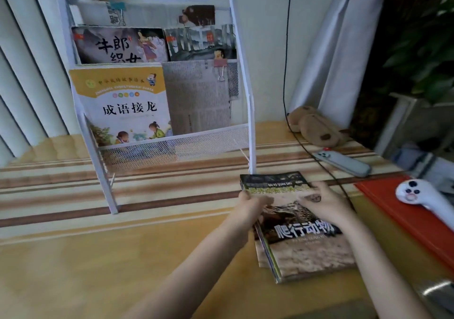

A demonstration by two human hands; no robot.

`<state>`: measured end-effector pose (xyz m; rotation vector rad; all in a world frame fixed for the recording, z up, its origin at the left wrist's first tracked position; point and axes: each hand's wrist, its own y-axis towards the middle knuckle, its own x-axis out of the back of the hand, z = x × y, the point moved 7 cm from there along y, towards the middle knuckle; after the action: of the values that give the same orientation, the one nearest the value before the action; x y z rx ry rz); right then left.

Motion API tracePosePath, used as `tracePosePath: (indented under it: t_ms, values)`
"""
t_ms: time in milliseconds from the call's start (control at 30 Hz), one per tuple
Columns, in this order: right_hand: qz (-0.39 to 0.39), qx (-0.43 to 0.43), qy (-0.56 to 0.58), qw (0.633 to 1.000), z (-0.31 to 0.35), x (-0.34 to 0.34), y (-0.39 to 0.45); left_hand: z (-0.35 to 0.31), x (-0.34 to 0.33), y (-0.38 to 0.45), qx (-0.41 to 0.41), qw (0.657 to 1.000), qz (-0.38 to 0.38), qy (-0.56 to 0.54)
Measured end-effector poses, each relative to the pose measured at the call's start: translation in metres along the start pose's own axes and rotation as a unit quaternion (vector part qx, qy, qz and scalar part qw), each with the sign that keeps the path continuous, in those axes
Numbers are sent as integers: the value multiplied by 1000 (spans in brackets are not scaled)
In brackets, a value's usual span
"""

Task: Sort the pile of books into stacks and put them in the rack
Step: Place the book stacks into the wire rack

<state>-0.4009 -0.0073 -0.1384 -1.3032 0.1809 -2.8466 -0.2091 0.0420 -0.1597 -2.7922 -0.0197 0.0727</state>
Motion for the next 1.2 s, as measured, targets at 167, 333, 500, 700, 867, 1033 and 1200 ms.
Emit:
tracePosePath:
  t_ms: [167,333,500,700,867,1033,1200]
  values:
    - [20,-5,136,991,-13,-2,-1,-10,15,8,101,982,-44,-153]
    - [10,-1,204,979,-14,0,-6,-7,15,20,126,979,-16,-161]
    - [25,3,231,973,-14,-3,-9,-7,4,28,116,989,34,-84]
    - [17,1,243,970,-16,0,-10,-15,4,27,122,990,35,-56]
    - [18,9,220,975,-16,-1,-11,-7,-5,32,66,997,5,-29]
    - [39,4,187,982,-13,-2,-15,0,0,29,82,994,-37,-67]
    - [46,-5,164,985,-9,-4,-19,6,10,31,85,991,-47,-95]
